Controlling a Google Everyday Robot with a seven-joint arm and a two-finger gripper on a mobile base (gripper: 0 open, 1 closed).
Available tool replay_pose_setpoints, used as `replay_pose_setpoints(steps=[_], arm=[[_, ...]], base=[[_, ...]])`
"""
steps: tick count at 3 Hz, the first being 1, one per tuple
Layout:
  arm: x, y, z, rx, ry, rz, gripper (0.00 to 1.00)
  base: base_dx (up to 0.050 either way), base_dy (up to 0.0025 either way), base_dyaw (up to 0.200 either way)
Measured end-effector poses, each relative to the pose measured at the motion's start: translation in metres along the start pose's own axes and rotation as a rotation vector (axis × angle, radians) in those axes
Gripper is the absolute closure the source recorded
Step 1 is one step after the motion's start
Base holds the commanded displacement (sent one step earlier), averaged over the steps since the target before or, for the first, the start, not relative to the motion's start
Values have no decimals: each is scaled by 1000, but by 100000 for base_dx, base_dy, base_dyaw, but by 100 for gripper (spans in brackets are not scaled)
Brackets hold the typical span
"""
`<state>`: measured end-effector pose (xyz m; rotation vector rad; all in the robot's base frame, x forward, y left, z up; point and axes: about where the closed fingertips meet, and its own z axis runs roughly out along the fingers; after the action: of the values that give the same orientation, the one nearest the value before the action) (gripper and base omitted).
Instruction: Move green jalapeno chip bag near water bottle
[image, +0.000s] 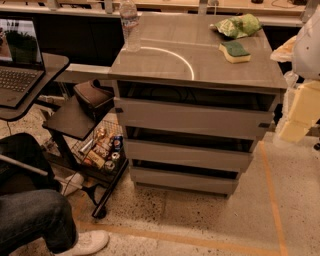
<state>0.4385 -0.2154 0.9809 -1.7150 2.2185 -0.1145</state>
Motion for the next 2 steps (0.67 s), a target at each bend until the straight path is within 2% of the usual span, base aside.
replay_pose_setpoints(steps=[2], arm=[[0, 0, 0, 1, 0, 0, 0]], base=[[-3, 4, -9400]])
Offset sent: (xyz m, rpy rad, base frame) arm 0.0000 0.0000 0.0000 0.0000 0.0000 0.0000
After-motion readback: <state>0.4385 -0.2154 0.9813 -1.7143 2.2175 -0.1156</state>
